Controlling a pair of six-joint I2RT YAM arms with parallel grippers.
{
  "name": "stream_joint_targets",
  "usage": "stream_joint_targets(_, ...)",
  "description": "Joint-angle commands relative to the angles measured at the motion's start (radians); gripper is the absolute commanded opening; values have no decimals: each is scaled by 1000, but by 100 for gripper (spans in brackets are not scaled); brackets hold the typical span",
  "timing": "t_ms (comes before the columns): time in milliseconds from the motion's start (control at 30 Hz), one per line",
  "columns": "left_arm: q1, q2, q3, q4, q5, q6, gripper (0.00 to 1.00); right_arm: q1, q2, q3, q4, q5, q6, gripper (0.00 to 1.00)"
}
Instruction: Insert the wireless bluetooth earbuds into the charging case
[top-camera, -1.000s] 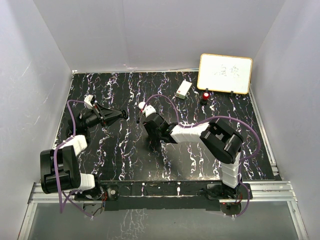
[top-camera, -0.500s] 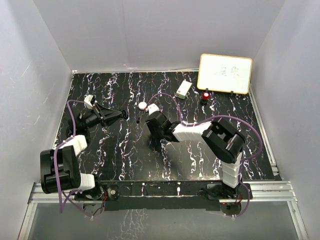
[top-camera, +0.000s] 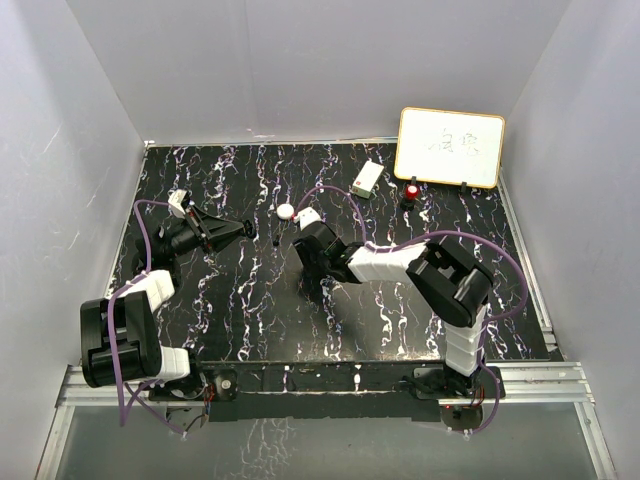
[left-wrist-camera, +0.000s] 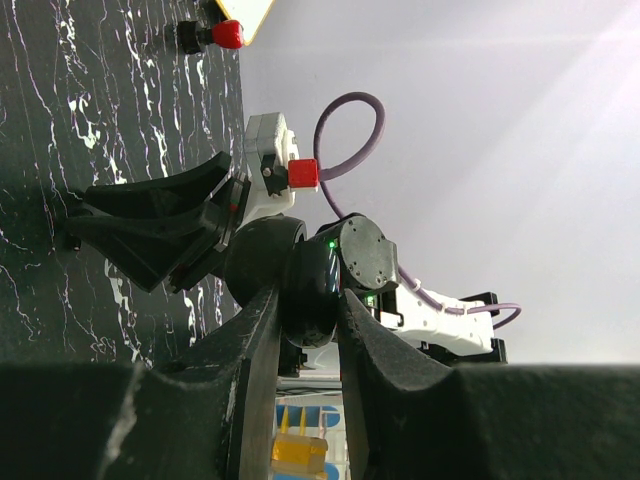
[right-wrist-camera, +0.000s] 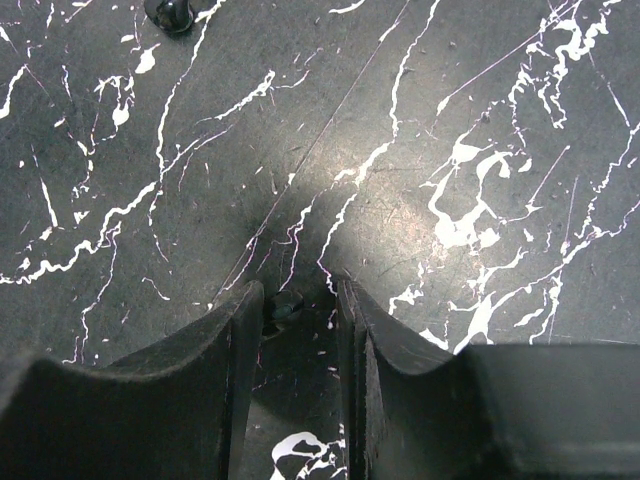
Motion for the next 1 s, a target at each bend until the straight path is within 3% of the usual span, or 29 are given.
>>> stream_joint_targets(0, -2, -10, 31, 9, 13, 5, 0, -8, -47, -14, -3, -20, 18, 33)
stream_joint_targets(667, -2, -6, 31, 8, 9, 8, 0, -11, -60, -18, 12, -25, 7, 13)
stream_joint_targets(967, -5, -4, 16, 18, 1, -2, 0, -10, -204, -53, 131, 16, -58, 8)
